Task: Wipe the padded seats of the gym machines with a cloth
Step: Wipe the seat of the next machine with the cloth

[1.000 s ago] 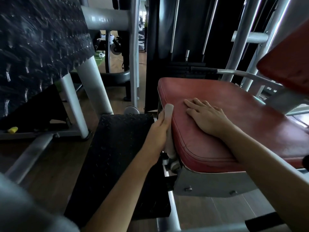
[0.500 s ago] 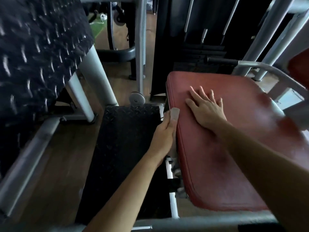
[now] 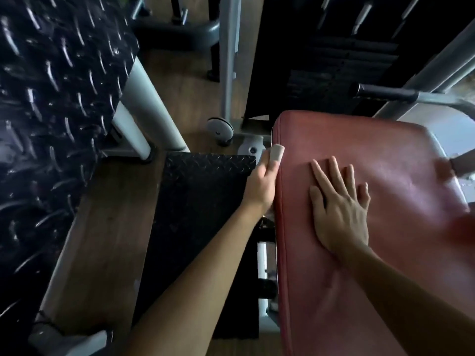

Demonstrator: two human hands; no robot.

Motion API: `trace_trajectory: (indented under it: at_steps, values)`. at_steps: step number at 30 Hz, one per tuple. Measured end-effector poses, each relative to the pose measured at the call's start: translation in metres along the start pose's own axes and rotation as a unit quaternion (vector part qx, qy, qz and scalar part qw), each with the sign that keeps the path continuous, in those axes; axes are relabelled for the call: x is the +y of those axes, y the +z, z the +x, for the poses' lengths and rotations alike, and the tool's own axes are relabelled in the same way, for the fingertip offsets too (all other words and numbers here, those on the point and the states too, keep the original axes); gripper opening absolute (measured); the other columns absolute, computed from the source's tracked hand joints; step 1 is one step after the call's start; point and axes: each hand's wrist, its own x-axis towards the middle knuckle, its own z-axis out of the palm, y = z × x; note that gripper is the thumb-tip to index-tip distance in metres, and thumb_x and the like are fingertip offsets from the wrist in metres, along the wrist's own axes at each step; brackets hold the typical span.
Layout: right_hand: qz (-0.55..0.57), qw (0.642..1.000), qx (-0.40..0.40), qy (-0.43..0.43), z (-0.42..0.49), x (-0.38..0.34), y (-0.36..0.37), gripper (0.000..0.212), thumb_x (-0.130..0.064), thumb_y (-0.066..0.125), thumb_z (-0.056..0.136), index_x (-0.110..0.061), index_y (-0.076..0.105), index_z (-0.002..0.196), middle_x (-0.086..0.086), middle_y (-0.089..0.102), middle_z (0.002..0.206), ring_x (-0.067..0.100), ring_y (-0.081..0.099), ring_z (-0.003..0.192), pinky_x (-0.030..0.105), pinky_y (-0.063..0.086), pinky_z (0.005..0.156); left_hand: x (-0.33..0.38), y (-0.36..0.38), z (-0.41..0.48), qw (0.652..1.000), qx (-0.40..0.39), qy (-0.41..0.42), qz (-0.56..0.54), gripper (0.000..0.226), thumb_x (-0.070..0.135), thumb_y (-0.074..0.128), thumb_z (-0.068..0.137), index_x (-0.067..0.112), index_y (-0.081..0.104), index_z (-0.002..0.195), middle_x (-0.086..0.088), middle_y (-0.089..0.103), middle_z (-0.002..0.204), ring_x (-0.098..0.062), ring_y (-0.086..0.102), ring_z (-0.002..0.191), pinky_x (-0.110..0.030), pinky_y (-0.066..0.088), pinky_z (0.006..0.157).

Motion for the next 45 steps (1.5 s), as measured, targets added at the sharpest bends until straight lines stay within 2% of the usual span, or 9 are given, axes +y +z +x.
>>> trace_trajectory:
  at_steps: [4, 8, 13, 16, 26, 32, 35, 39, 45]
  values:
    - [-0.008, 1.000, 0.001, 0.005, 0.001, 0.002, 0.001, 0.055, -0.052, 0.019, 0.103, -0.048, 0.013, 0.157, -0.012, 0.007, 0.169, 0.020, -0.003, 0.157, 0.054, 0.002, 0.125, -0.010, 0.001, -0.018, 1.000, -0.007, -0.009, -0.020, 0.054, 0.053, 0.043, 0.100, 0.033, 0.044, 0.150, 0.002, 0.063, 0.134, -0.018, 0.060, 0.124, -0.040, 0.046, 0.110]
    - [-0.006, 1.000, -0.001, 0.007, 0.002, 0.000, 0.001, 0.055, -0.049, 0.023, 0.103, -0.047, 0.013, 0.157, -0.011, 0.007, 0.169, 0.022, -0.002, 0.157, 0.054, 0.002, 0.125, -0.033, -0.002, -0.088, 0.997, -0.040, -0.016, -0.063, 0.049, 0.034, 0.042, 0.108, 0.035, 0.032, 0.155, 0.023, 0.050, 0.146, 0.007, 0.048, 0.132, -0.018, 0.041, 0.110]
    - [-0.009, 1.000, -0.004, 0.010, 0.003, 0.001, 0.000, 0.055, -0.050, 0.022, 0.103, -0.047, 0.014, 0.157, -0.011, 0.008, 0.169, 0.022, -0.002, 0.157, 0.054, 0.003, 0.125, -0.025, -0.001, -0.033, 0.999, -0.020, 0.041, 0.003, 0.053, 0.034, 0.042, 0.107, 0.023, 0.029, 0.158, 0.006, 0.040, 0.159, -0.005, 0.037, 0.145, -0.034, 0.029, 0.123]
    - [-0.013, 1.000, 0.000, 0.009, 0.002, 0.002, 0.002, 0.055, -0.052, 0.020, 0.102, -0.047, 0.014, 0.157, -0.012, 0.007, 0.169, 0.022, -0.002, 0.157, 0.054, 0.002, 0.125, -0.006, -0.004, 0.025, 0.998, -0.015, 0.050, 0.017, 0.050, 0.033, 0.040, 0.108, 0.023, 0.032, 0.157, -0.004, 0.051, 0.149, -0.013, 0.049, 0.135, -0.032, 0.036, 0.117]
    - [-0.016, 1.000, -0.001, 0.009, 0.004, 0.003, 0.002, 0.055, -0.051, 0.022, 0.103, -0.047, 0.014, 0.157, -0.011, 0.007, 0.169, 0.022, -0.002, 0.157, 0.054, 0.002, 0.124, -0.030, -0.005, -0.052, 0.998, -0.049, 0.050, -0.005, 0.052, 0.028, 0.040, 0.109, 0.027, 0.026, 0.159, 0.015, 0.033, 0.160, 0.005, 0.030, 0.146, -0.023, 0.024, 0.123]
    - [-0.015, 1.000, 0.004, 0.005, 0.004, 0.003, 0.004, 0.055, -0.052, 0.020, 0.103, -0.047, 0.015, 0.157, -0.011, 0.007, 0.168, 0.022, -0.003, 0.157, 0.055, 0.003, 0.124, 0.005, -0.002, 0.033, 0.997, 0.003, 0.059, 0.051, 0.046, 0.028, 0.041, 0.109, 0.022, 0.037, 0.154, 0.003, 0.059, 0.127, -0.005, 0.058, 0.109, -0.005, 0.040, 0.086]
    - [-0.014, 1.000, 0.001, 0.005, 0.005, 0.004, 0.003, 0.055, -0.051, 0.019, 0.103, -0.046, 0.015, 0.157, -0.011, 0.007, 0.169, 0.022, -0.004, 0.157, 0.055, 0.002, 0.124, -0.003, 0.000, 0.012, 0.998, 0.002, 0.061, 0.017, 0.047, 0.029, 0.039, 0.109, 0.029, 0.035, 0.156, 0.002, 0.062, 0.129, -0.002, 0.061, 0.108, -0.015, 0.045, 0.092]
    - [-0.015, 1.000, -0.003, 0.006, 0.004, 0.003, 0.002, 0.055, -0.051, 0.020, 0.103, -0.046, 0.015, 0.158, -0.011, 0.007, 0.169, 0.022, -0.004, 0.157, 0.055, 0.002, 0.124, -0.024, -0.003, -0.030, 0.997, -0.034, 0.064, 0.007, 0.049, 0.028, 0.039, 0.109, 0.029, 0.030, 0.158, 0.007, 0.046, 0.154, -0.004, 0.042, 0.141, -0.032, 0.033, 0.120]
    - [-0.018, 1.000, -0.009, 0.007, 0.005, 0.003, 0.002, 0.056, -0.051, 0.020, 0.102, -0.046, 0.014, 0.157, -0.011, 0.006, 0.169, 0.022, -0.005, 0.157, 0.056, 0.002, 0.124, 0.000, 0.002, 0.019, 0.999, -0.004, 0.034, 0.016, 0.051, 0.031, 0.039, 0.108, 0.023, 0.029, 0.158, -0.004, 0.045, 0.155, -0.013, 0.043, 0.142, -0.035, 0.031, 0.122]
